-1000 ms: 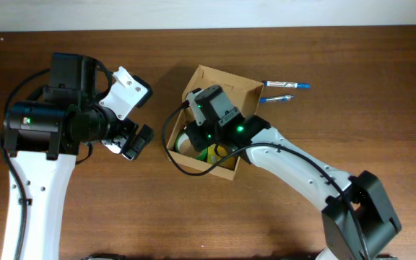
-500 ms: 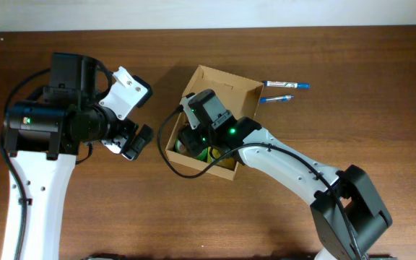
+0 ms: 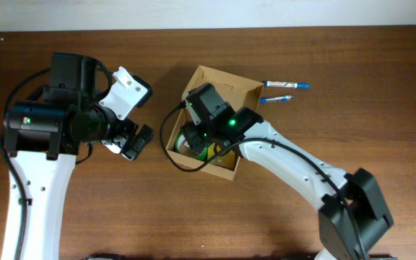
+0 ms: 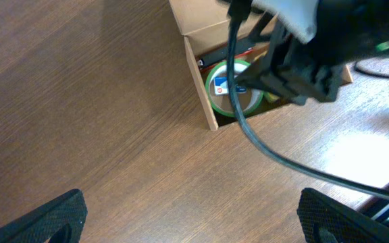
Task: Pack container
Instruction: 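Lower the staple box into the box onto the tape roll, then open the right gripper and withdraw it toward the blue pens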
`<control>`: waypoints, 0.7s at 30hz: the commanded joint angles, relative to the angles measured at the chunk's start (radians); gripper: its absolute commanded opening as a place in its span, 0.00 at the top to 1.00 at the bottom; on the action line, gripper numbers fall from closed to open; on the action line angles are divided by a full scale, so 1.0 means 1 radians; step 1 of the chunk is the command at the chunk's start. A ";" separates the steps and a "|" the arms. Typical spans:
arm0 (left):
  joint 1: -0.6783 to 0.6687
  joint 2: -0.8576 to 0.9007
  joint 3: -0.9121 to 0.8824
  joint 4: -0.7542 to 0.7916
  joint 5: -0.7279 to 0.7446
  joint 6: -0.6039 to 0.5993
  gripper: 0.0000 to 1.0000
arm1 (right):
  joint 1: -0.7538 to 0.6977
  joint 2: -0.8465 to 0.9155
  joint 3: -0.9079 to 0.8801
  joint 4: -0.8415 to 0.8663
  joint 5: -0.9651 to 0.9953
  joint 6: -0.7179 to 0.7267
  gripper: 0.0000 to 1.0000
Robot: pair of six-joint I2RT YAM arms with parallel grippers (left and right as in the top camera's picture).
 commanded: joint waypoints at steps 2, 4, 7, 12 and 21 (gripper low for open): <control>0.002 -0.004 0.014 0.000 0.004 0.013 0.01 | 0.004 -0.071 0.115 -0.136 0.169 0.000 0.39; 0.002 -0.004 0.014 0.000 0.004 0.013 0.00 | 0.000 -0.072 0.135 -0.206 0.222 0.066 0.39; 0.002 -0.004 0.014 0.000 0.004 0.013 0.00 | -0.031 -0.072 0.138 -0.299 0.235 0.159 0.39; 0.002 -0.004 0.014 0.000 0.004 0.013 0.00 | -0.124 -0.072 0.136 -0.428 0.213 0.280 0.39; 0.002 -0.004 0.014 0.000 0.004 0.013 0.00 | -0.190 -0.069 0.058 -0.466 0.024 0.329 0.39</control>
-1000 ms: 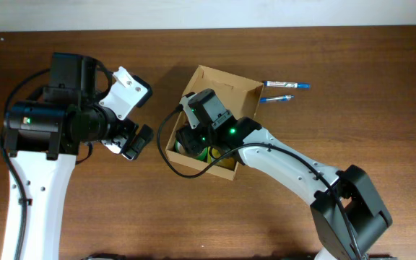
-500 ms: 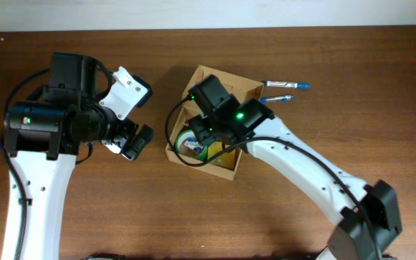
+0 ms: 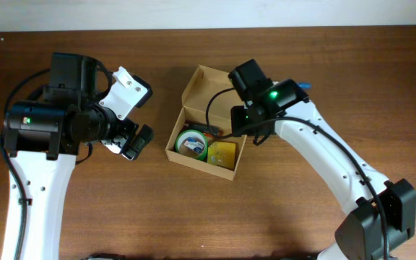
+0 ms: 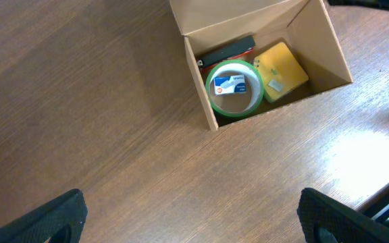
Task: Pack container
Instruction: 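Open the right gripper and withdraw it toward the blue pens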
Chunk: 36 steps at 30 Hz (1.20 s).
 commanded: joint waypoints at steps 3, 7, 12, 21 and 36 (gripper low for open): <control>0.002 -0.005 0.014 0.000 0.004 0.013 0.00 | 0.012 -0.006 -0.109 0.013 -0.074 0.069 0.39; 0.002 -0.005 0.014 0.000 0.004 0.013 0.00 | 0.012 -0.006 -0.175 0.078 -0.091 0.068 0.39; 0.002 -0.005 0.014 0.000 0.004 0.013 0.00 | 0.013 -0.006 -0.211 0.126 -0.071 0.021 0.40; 0.002 -0.005 0.014 0.000 0.004 0.013 0.00 | 0.013 -0.006 -0.215 0.128 -0.034 -0.016 0.70; 0.002 -0.005 0.014 0.000 0.004 0.013 0.00 | 0.013 -0.006 -0.215 0.161 0.049 -0.111 0.81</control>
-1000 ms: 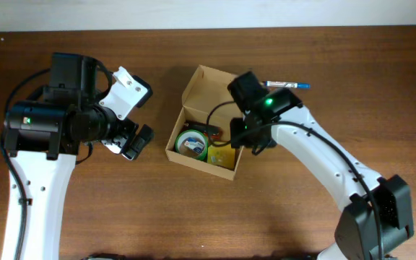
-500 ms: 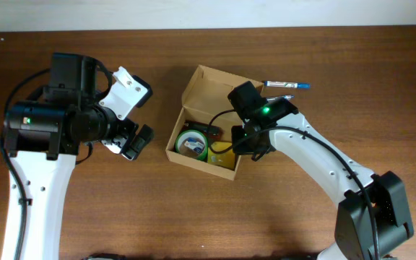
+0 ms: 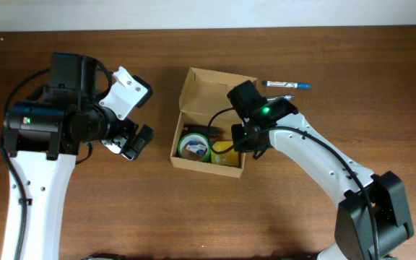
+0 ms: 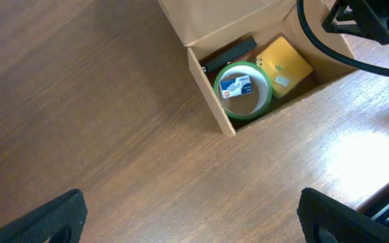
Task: Pack container
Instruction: 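Open the right gripper and withdraw it toward the blue pens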
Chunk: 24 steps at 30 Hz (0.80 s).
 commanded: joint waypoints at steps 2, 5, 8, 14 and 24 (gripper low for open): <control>0.002 -0.005 0.014 0.000 0.004 0.013 0.00 | 0.006 -0.006 -0.009 0.009 0.047 -0.048 0.82; 0.002 -0.005 0.014 0.000 0.004 0.013 0.00 | 0.004 -0.006 -0.009 0.020 0.059 -0.076 0.82; 0.002 -0.005 0.014 0.000 0.004 0.013 0.00 | 0.004 -0.006 -0.010 0.030 0.063 -0.105 0.82; 0.002 -0.005 0.014 0.000 0.004 0.013 0.00 | 0.004 0.012 -0.010 0.042 0.078 -0.188 0.82; 0.002 -0.005 0.014 0.000 0.004 0.013 0.00 | 0.004 0.031 -0.013 0.062 0.097 -0.215 0.83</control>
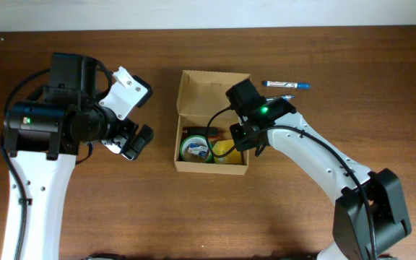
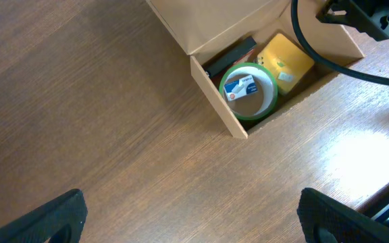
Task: Pack container
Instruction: 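Open the right gripper and withdraw it toward the blue pens, then move the right gripper right over the blue whiteboard marker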
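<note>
An open cardboard box [image 1: 178,123] stands mid-table with its flap [image 1: 214,92] folded back. It holds a green tape roll [image 2: 248,91] with a small blue-and-white packet in its core, a yellow pack [image 2: 286,57] and a black item [image 2: 229,52]. My right gripper [image 1: 243,139] is at the box's right wall, over the yellow pack [image 1: 226,149]; its jaws are hidden under the wrist. Left of the box, my left gripper [image 2: 194,216] hangs open above bare wood, holding nothing.
Two blue-capped markers [image 1: 286,84] lie on the table behind and to the right of the box, the nearer one partly covered by my right arm. My right arm's cable [image 2: 329,57] loops over the box's right side.
The box has turned a little further and now sits square to the table's edges. My right gripper is still at its right wall. The left arm has not moved.
My right gripper was down inside the tilted box over the tape roll. Then it was outside, at the box's far right corner. Later it stood at the right wall with the box less tilted, and now the box is square.
</note>
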`<control>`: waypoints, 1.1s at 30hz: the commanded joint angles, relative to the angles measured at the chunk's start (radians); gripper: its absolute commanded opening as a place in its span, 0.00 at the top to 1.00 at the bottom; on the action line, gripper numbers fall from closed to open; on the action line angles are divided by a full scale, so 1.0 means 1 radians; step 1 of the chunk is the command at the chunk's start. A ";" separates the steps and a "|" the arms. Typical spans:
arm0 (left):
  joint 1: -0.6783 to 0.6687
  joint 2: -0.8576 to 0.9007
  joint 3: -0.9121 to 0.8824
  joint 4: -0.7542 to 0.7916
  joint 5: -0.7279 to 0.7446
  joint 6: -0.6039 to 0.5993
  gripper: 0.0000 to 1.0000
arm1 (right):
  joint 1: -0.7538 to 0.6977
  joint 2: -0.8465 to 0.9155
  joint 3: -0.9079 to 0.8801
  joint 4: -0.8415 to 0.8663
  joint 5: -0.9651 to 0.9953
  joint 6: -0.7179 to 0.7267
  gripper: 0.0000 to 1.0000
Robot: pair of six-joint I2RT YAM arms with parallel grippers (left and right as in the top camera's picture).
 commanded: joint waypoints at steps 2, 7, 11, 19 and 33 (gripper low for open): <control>0.002 -0.005 0.014 0.000 0.004 0.013 0.00 | 0.004 0.014 -0.013 0.014 0.043 -0.050 0.83; 0.002 -0.005 0.014 0.000 0.004 0.013 0.00 | 0.004 0.014 -0.013 0.024 0.046 -0.056 0.84; 0.002 -0.005 0.014 0.000 0.004 0.013 0.00 | 0.004 0.014 -0.013 0.031 0.049 -0.084 0.84; 0.002 -0.005 0.014 0.000 0.004 0.013 0.00 | 0.004 0.014 -0.013 0.035 0.035 -0.090 0.56; 0.002 -0.005 0.014 0.000 0.004 0.013 0.00 | 0.002 -0.151 0.198 -0.003 0.071 -0.090 0.37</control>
